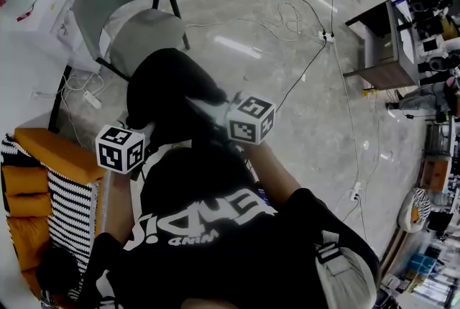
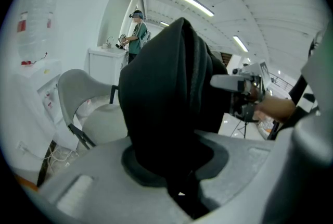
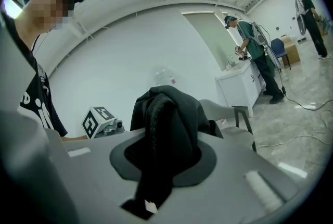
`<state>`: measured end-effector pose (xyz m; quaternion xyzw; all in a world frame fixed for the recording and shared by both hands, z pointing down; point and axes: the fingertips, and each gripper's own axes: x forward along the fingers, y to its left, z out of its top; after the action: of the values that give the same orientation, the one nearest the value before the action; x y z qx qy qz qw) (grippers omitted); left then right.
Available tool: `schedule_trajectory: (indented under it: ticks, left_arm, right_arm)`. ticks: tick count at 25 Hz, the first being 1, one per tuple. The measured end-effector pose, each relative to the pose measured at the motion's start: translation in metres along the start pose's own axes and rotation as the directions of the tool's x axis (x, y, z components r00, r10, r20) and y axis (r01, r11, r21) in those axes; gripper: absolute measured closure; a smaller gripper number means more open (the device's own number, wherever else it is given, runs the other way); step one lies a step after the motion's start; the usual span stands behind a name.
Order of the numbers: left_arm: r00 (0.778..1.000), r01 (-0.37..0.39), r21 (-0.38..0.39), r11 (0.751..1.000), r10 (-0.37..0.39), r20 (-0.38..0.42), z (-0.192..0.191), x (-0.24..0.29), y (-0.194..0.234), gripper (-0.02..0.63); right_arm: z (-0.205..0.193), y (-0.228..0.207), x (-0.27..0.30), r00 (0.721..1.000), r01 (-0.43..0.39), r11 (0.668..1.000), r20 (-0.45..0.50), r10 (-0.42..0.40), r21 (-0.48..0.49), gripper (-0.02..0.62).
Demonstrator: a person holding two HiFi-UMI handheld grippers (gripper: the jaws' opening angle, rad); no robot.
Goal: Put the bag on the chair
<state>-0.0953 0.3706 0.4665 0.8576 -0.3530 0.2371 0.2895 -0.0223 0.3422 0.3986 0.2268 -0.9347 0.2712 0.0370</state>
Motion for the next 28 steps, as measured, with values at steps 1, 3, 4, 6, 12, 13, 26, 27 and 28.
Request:
schedule_trajectory:
  ticks: [1,3,4,6,12,13,26,27,28]
  left_arm:
    - [1.000,-0.002,-0.001,1.000,0.002,-0.001,0.004,0.003,0.007,0.523]
    - [1.000,-0.009,-0.005,1.000,0.009,-0.002,0.014,0.010,0.022,0.523]
    - [1.000,-0.014,-0.010,1.000,0.013,-0.003,0.018,0.014,0.029,0.523]
    - [1.000,-0.023,-0.020,1.000,0.023,-0.004,0.027,0.021,0.045,0.523]
    - [0.998,-0.061,-0.066,0.996,0.061,-0.004,0.068,0.041,0.088,0.523]
    - [0.998,-0.066,-0.075,0.995,0.066,-0.004,0.077,0.045,0.095,0.522]
    - [0.987,-0.155,-0.168,0.974,0.159,0.014,0.184,0.117,0.172,0.522]
    - [0.986,-0.160,-0.177,0.971,0.167,0.022,0.192,0.123,0.177,0.522]
    - [0.984,-0.166,-0.185,0.969,0.174,0.031,0.200,0.129,0.182,0.522]
  right_arm:
    - [0.003,-0.006,0.005,1.000,-0.004,1.000,-0.001,0.004,0.006,0.522]
    - [0.011,-0.019,0.017,1.000,-0.015,1.000,-0.004,0.015,0.013,0.522]
    - [0.014,-0.025,0.024,1.000,-0.021,1.000,-0.006,0.021,0.015,0.522]
    - [0.021,-0.038,0.037,0.999,-0.037,0.999,-0.012,0.037,0.019,0.522]
    - [0.057,-0.078,0.073,0.996,-0.078,0.997,-0.038,0.079,0.023,0.522]
    - [0.064,-0.085,0.079,0.995,-0.085,0.996,-0.042,0.086,0.023,0.522]
    - [0.151,-0.198,0.130,0.979,-0.175,0.984,-0.101,0.178,0.043,0.520]
    - [0.157,-0.207,0.133,0.977,-0.183,0.982,-0.104,0.187,0.041,0.520]
    - [0.164,-0.215,0.136,0.976,-0.190,0.981,-0.105,0.193,0.036,0.521]
